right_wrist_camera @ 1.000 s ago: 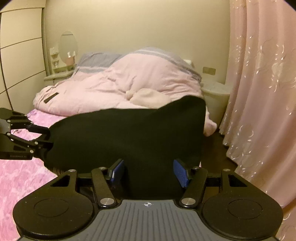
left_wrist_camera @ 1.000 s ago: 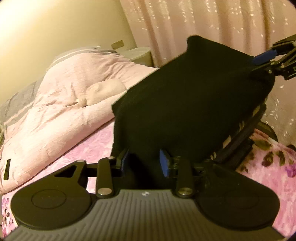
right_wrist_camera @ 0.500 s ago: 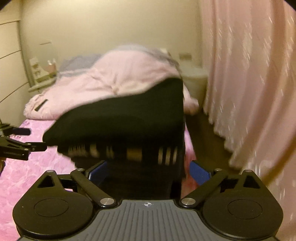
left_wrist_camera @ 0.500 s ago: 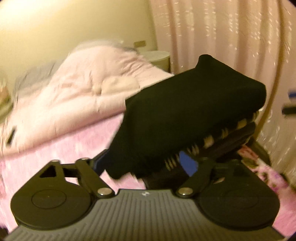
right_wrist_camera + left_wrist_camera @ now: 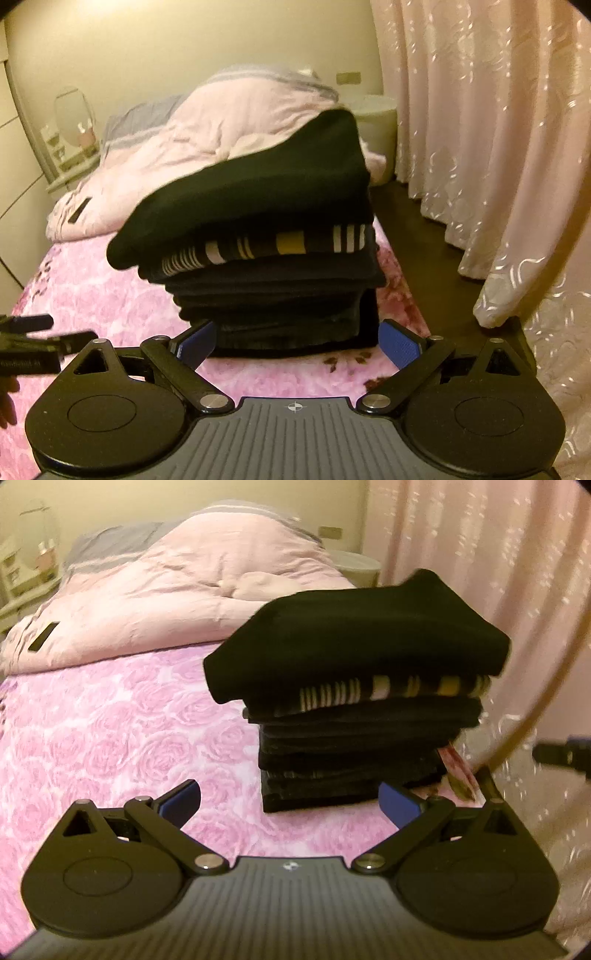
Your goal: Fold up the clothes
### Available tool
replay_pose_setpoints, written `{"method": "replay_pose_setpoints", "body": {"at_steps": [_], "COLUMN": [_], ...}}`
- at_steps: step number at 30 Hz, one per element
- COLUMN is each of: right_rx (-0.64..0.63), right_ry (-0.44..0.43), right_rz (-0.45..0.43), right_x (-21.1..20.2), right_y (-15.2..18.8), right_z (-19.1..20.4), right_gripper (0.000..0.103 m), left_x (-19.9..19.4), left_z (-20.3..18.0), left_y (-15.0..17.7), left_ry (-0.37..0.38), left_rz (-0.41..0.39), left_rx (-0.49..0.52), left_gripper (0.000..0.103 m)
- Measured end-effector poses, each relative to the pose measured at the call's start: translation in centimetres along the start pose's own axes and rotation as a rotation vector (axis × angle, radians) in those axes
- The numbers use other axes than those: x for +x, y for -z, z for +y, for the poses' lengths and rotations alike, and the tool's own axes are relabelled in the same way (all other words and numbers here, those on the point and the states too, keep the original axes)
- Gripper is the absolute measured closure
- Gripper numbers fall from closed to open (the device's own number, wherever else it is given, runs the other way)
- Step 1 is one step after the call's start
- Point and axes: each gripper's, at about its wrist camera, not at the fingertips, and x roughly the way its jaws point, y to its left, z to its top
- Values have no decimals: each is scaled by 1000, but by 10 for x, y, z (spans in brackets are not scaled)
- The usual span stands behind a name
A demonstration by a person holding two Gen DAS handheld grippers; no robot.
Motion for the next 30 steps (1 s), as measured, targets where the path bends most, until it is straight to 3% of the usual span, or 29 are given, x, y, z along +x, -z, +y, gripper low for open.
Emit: {"method": "replay_pose_setpoints", "body": {"at_steps": [7,18,23,30], "right_rx": [-1,10,-10,-40], "right_ry": [67,114,118,107], "right_rz": [-32,-53,-34,-20], "right_x": [-39,-85,-92,-85], "right_y": [15,50,60,50], "right_z": [36,84,87,78], "right_gripper": [6,5,5,4], "left_x": [-32,-85,-96,-107], "left_z": [4,19,17,10], "left_y": [10,38,47,52], "left_ry": [77,27,11,-24], "left_rz": [-14,-11,-5,-15], "left_rx": [41,86,80,46], "left_gripper": [6,3,4,4]}}
